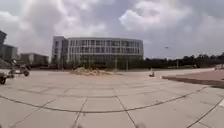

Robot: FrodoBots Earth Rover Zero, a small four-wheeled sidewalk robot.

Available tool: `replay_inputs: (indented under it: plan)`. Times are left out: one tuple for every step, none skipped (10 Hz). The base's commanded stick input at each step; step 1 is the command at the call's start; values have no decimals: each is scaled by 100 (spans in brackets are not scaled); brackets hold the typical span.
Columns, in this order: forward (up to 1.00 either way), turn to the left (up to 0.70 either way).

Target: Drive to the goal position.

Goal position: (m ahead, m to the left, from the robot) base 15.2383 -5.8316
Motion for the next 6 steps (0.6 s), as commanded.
replay_inputs:
  plan:
    - [60, 0]
    - [60, 0]
    - [60, 0]
    - [60, 0]
    - [60, 0]
    - [60, 0]
